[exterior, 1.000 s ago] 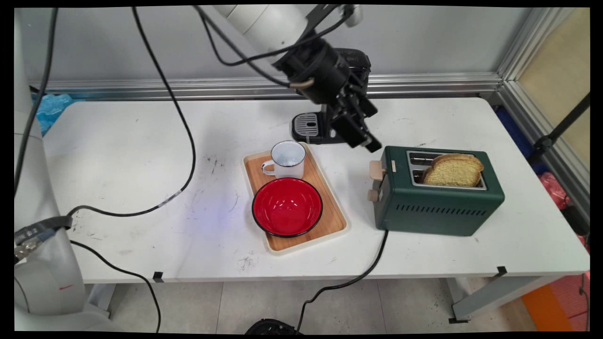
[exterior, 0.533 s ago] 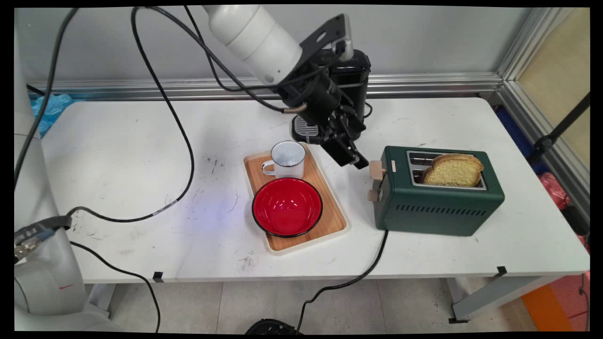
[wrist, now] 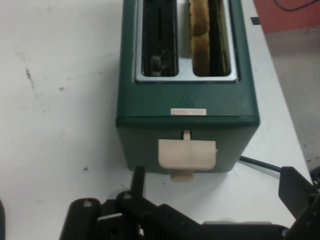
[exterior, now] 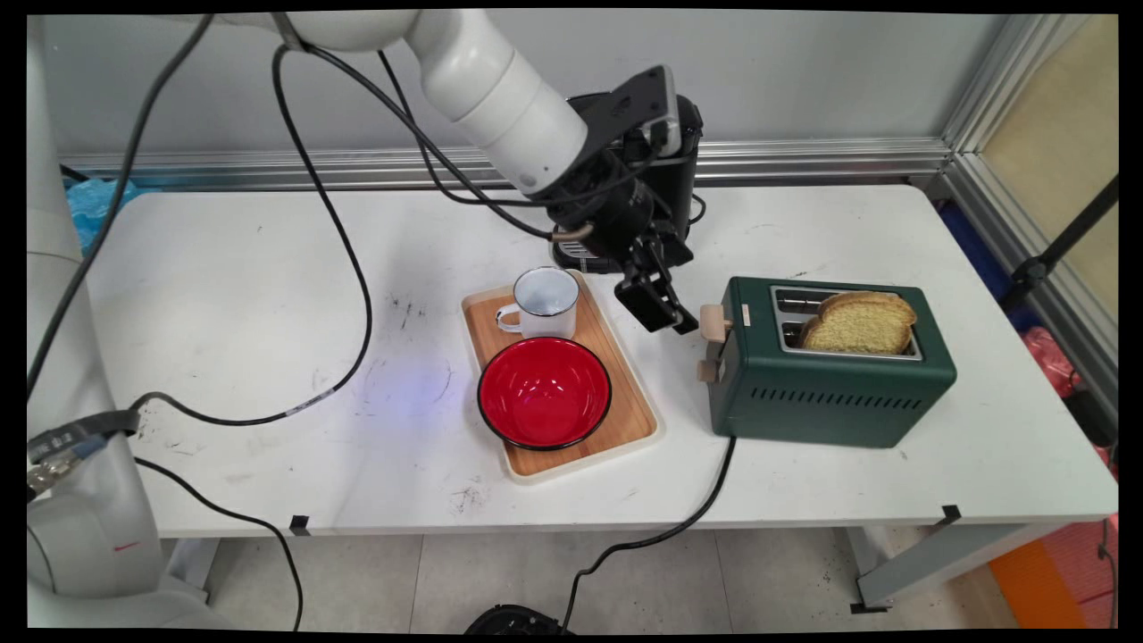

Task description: Press the toaster switch

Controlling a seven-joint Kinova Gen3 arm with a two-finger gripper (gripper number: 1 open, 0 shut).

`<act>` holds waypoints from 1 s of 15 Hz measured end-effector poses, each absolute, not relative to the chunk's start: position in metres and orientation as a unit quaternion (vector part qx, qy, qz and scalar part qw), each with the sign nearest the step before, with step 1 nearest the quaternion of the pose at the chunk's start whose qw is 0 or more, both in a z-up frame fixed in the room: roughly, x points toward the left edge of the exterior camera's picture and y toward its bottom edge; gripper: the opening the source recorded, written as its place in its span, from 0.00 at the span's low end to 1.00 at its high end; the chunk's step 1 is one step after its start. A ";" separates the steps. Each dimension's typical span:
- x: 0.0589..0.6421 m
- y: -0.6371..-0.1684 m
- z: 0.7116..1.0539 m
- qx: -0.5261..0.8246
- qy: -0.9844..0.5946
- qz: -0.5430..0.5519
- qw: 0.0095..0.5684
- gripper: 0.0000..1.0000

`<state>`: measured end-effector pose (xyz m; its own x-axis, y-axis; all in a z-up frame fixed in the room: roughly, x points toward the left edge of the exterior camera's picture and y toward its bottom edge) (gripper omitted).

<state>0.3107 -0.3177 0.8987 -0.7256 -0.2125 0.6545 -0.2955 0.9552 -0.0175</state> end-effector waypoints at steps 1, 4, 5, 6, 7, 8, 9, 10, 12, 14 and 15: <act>0.309 -0.319 0.897 0.136 -0.927 0.063 0.343 1.00; 0.304 -0.320 0.893 0.134 -0.928 0.066 0.341 0.00; 0.303 -0.321 0.892 0.134 -0.928 0.066 0.341 0.00; 0.302 -0.323 0.891 0.133 -0.929 0.067 0.340 0.00; 0.301 -0.323 0.890 0.132 -0.929 0.067 0.339 0.00; 0.300 -0.324 0.889 0.131 -0.929 0.067 0.339 0.00; 0.299 -0.325 0.888 0.131 -0.929 0.067 0.339 0.00; 0.298 -0.326 0.887 0.131 -0.929 0.066 0.339 0.00; 0.296 -0.327 0.886 0.130 -0.929 0.065 0.339 0.00; 0.292 -0.329 0.884 0.129 -0.930 0.064 0.339 0.00; 0.290 -0.329 0.882 0.129 -0.930 0.062 0.339 0.00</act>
<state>0.2902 -0.3293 0.8824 -0.7374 -0.1970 0.6460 -0.2816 0.9591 -0.0289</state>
